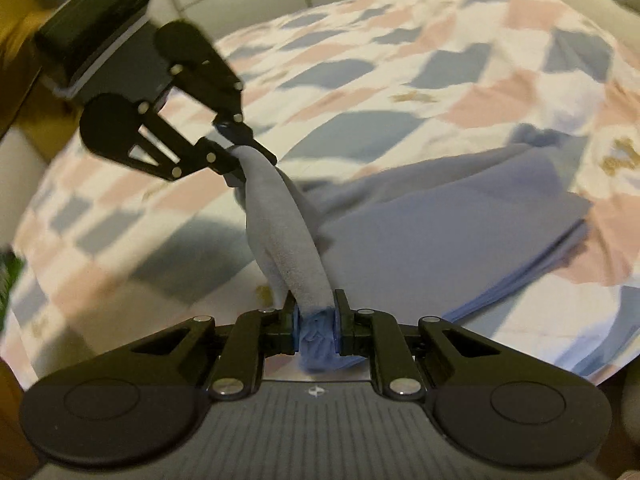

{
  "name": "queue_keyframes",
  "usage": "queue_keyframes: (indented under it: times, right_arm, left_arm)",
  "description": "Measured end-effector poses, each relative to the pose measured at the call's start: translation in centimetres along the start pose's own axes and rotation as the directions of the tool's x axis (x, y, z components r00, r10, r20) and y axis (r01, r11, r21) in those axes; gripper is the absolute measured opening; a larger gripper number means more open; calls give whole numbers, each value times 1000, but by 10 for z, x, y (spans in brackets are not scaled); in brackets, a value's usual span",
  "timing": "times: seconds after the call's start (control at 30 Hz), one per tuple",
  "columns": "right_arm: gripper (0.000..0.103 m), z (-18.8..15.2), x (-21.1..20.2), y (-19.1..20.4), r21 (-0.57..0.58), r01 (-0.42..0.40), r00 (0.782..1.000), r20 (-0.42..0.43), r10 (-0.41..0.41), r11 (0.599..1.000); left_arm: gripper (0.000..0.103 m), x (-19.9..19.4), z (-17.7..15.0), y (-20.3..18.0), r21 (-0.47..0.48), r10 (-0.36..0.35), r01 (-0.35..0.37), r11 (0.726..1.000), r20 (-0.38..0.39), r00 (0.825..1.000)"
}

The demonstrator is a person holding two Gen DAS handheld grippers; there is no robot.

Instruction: Fold clothes

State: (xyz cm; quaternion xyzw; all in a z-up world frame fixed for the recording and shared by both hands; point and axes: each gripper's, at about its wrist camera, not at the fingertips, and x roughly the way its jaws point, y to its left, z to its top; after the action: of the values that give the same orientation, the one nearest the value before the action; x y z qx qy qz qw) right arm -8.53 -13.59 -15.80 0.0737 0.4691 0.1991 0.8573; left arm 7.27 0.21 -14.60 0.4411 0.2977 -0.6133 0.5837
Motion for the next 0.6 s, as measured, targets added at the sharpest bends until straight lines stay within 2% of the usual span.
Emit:
queue_keyframes:
  times: [0.13,0.33,0.5,0.6]
  right_arm:
    - [14,28,-6,-76,91,-36,999,12,35,995]
    - [14,57,2,-182,219,-62,998,1,64,974]
    - [13,67,22,-247,332,-86,995,-27,101,939]
    - [13,63,35,-271,378,-84,991,-63,116,922]
  left_arm:
    - [10,36,48,43,-122,-7,5,993,-15,1000]
    - [11,102,100,101,-268,-13,-5,963,-68,998]
    - [12,147,109,125,-337,-51,6,941,-126,991]
    - [20,161,106,136,-400,-67,5,917,-141,988]
